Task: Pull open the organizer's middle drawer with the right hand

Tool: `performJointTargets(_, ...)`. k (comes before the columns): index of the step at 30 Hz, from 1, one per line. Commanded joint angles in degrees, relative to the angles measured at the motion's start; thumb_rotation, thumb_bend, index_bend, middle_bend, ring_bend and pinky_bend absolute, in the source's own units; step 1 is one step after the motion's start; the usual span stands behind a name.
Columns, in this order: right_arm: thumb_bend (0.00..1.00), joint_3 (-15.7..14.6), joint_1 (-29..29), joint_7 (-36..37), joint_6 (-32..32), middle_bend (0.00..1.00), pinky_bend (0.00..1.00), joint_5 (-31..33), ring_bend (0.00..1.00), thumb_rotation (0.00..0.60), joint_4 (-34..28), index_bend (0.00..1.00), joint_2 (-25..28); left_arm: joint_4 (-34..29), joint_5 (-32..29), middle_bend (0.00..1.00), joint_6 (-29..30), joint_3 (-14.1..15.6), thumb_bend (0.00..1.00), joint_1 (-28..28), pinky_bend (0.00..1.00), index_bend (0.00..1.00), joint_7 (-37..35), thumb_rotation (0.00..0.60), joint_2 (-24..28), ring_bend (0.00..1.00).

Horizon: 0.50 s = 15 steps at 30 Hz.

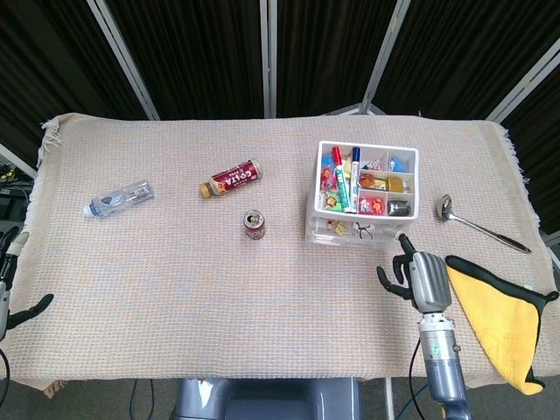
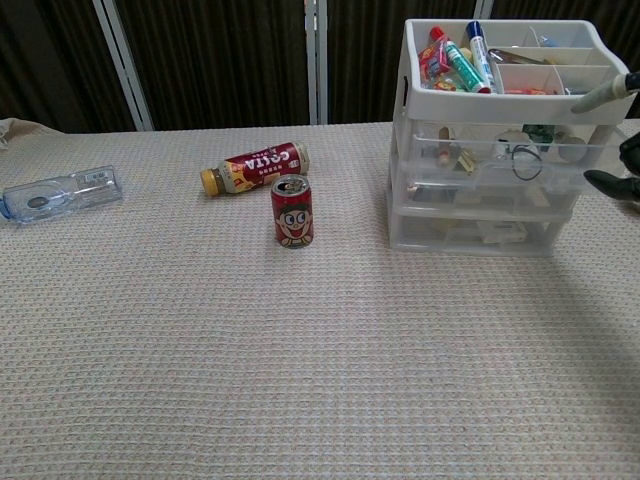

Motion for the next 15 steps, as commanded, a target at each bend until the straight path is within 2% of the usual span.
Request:
performJointTargets(1, 0.27, 0.6, 0.9, -1.7, -1.0, 0.87, 0.68, 2.0, 0.87, 0.6, 0.2, 0.29, -0.4, 0.1, 0.0, 0.0, 0.0, 0.0, 0.08, 0.0, 0.0, 0.0, -0.1, 0.6, 0.0, 0.0)
performJointTargets(11, 0.28, 1.5, 3.0, -4.4, -3.1, 0.87, 0.68, 7.2, 0.87, 0.6, 1.5, 0.31, -1.5, 0.0, 0.0, 0.0, -0.2, 0.0, 0.08, 0.0, 0.0, 0.0, -0.1, 0.6, 0.1, 0.0)
performJointTargets(15, 0.31, 1.8, 3.6, -4.6, -3.5, 0.87, 0.68, 8.6, 0.87, 0.6, 2.3, 0.35, -1.9, 0.0, 0.1, 0.0, -0.4, 0.1, 0.08, -0.1, 0.0, 0.0, -0.3, 0.6, 0.1, 0.0)
